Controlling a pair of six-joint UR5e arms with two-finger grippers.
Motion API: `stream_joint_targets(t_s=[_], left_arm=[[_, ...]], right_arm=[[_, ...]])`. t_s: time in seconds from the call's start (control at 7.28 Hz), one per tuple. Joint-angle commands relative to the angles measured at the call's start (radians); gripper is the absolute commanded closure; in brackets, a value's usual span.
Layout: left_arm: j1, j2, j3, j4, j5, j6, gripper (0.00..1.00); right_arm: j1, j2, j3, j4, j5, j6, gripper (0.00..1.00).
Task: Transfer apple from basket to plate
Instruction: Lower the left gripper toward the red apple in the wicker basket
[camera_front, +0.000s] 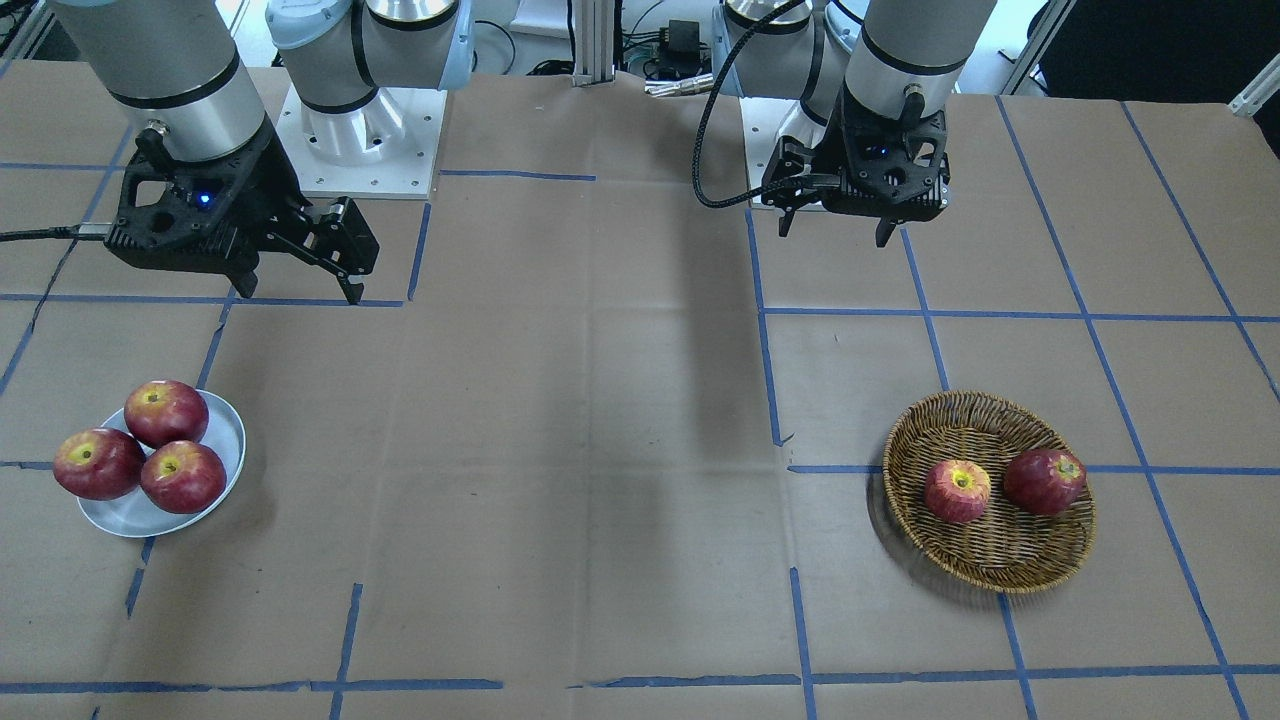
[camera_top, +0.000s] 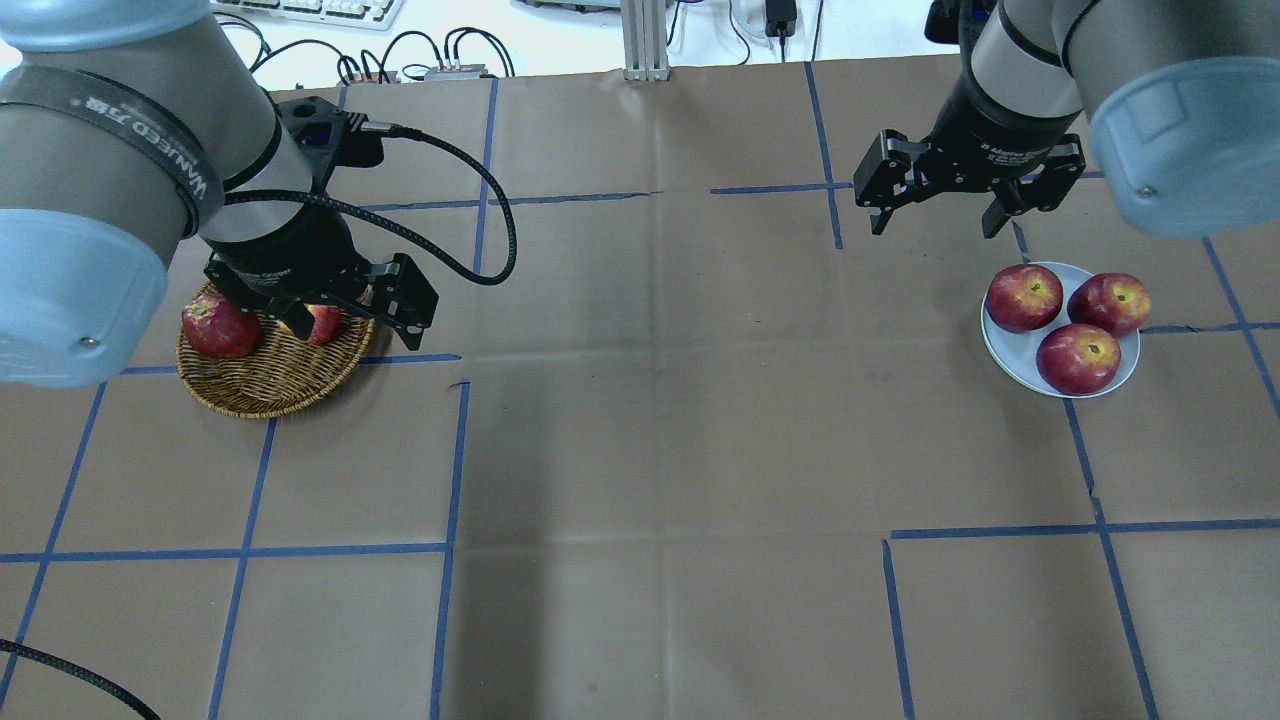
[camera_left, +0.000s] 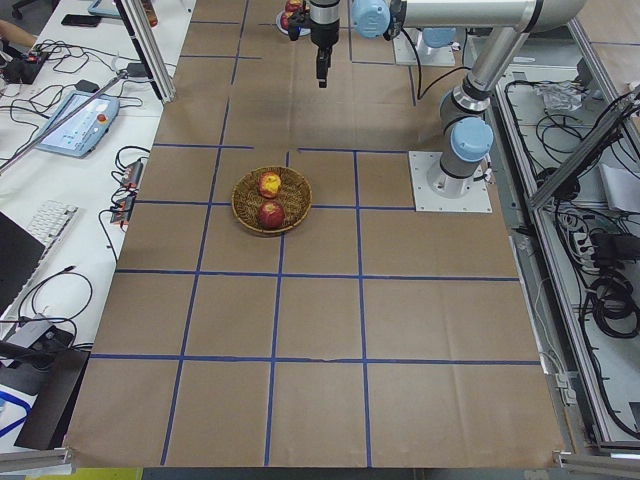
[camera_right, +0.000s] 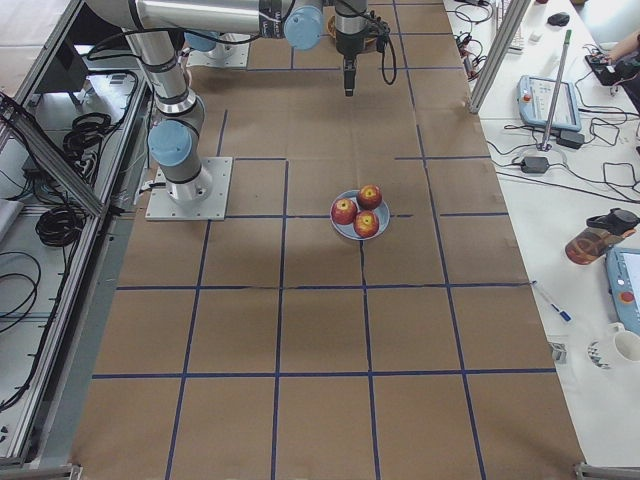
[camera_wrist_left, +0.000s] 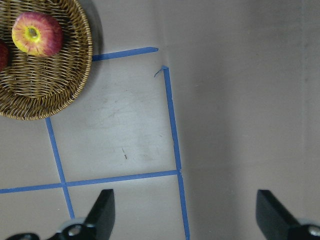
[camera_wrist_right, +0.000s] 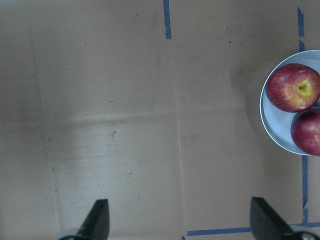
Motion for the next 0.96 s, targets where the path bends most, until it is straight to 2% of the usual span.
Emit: stream_joint_targets(t_s=[0.0,0.82], left_arm=[[0.000,0.000,0.000,0.000,0.000,0.001,0.02],[0.006,0.000,0.000,0.000,0.005,0.021,0.02]], right_arm=[[0.000,0.000,-0.001,0.000,0.001,0.000,0.00],[-0.008,0.002,0.000,0.002,-0.009,-0.003,0.00]])
